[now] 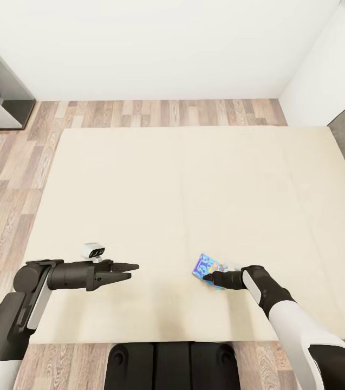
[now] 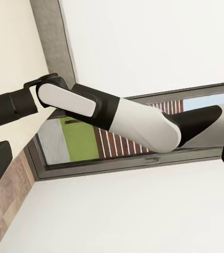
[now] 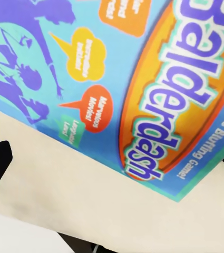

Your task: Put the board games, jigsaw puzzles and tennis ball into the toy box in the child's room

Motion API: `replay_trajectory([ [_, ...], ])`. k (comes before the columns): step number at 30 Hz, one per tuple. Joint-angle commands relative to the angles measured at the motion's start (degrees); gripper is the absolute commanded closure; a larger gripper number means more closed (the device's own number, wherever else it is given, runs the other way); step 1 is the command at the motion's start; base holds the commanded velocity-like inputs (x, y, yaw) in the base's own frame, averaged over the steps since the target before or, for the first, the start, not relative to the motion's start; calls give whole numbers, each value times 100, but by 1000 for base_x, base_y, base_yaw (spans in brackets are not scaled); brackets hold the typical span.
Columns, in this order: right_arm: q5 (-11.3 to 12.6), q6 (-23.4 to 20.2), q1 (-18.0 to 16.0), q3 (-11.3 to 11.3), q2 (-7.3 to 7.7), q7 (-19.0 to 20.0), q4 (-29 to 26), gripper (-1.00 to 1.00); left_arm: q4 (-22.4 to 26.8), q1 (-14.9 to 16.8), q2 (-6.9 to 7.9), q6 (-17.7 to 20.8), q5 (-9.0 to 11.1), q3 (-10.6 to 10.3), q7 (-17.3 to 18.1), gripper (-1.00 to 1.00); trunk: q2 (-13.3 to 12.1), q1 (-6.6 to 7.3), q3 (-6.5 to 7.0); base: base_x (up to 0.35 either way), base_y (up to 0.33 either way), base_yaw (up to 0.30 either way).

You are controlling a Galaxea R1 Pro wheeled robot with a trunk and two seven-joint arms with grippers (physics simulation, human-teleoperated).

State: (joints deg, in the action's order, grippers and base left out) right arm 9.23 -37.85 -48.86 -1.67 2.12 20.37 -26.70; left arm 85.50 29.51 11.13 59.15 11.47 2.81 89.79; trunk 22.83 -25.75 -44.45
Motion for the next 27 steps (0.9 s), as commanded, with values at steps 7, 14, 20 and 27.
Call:
replay_trajectory([
  [7, 26, -49, -1, -13, 7, 2, -6, -100, 2, 2, 18, 62, 4, 102, 21, -100, 9, -3, -6, 0, 0, 0],
  [14, 31, -55, -7, -16, 39, -5, -3, -100, 2, 2, 33, 62, 5, 141, 21, -100, 9, -3, -6, 0, 0, 0],
  [20, 34, -96, -9, -31, 73, -1, -2, -100, 2, 2, 31, 62, 11, 179, 21, -100, 9, -3, -6, 0, 0, 0],
  [27, 48, -122, -31, -49, 106, 7, -6, -100, 2, 2, 30, 62, 13, 208, 21, -100, 9, -3, -6, 0, 0, 0],
])
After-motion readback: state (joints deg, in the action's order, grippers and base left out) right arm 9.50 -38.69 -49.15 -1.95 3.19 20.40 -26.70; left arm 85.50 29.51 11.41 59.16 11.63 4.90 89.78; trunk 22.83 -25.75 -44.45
